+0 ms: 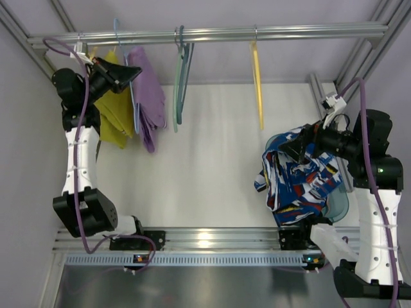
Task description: Remove the trousers from the hanger
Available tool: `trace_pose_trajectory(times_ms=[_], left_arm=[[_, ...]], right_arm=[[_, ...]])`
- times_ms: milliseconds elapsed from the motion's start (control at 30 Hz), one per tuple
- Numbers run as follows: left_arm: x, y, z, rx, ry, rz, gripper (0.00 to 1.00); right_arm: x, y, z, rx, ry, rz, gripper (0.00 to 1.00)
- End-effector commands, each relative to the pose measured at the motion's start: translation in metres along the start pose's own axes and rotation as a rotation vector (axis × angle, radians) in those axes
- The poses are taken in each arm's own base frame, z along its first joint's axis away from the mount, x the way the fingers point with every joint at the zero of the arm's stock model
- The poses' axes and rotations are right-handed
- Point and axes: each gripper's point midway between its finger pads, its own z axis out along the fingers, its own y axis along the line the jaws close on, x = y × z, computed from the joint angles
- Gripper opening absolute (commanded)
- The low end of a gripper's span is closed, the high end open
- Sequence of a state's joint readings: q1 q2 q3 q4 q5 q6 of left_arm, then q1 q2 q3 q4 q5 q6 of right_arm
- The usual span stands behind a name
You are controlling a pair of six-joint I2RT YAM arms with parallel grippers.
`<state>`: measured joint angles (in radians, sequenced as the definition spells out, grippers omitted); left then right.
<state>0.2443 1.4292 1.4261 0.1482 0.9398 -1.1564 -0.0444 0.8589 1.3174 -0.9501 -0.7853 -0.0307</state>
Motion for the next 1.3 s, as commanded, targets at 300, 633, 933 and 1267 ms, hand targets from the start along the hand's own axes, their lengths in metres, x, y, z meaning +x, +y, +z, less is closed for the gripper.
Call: trace_pose_trajectory(times_ms=[300, 633, 933, 1267], left_arm=[[0.027, -0.134, -0.061, 0.307, -0.146, 0.372, 0.0], [0.103, -0.138, -0.114, 0.298, -0.165, 0.295, 0.0], [0.13, -0.14, -0.139, 0.184, -0.191, 0.106, 0.0], [0.131, -0.17, -0.155, 0.119, -0.228, 0.013, 0.0]], right_arm=[[-0.023, 0.011, -0.003, -0.059, -0.066, -0.076, 0.99], [-0.046, 0.024, -0.007, -0.123, -0.131, -0.16, 0.99], [-0.071, 0.043, 0.01, -0.19, -0.306, -0.254, 0.99], [-0.063, 0.13, 0.08, -0.361, -0.392, -0.502, 0.99]])
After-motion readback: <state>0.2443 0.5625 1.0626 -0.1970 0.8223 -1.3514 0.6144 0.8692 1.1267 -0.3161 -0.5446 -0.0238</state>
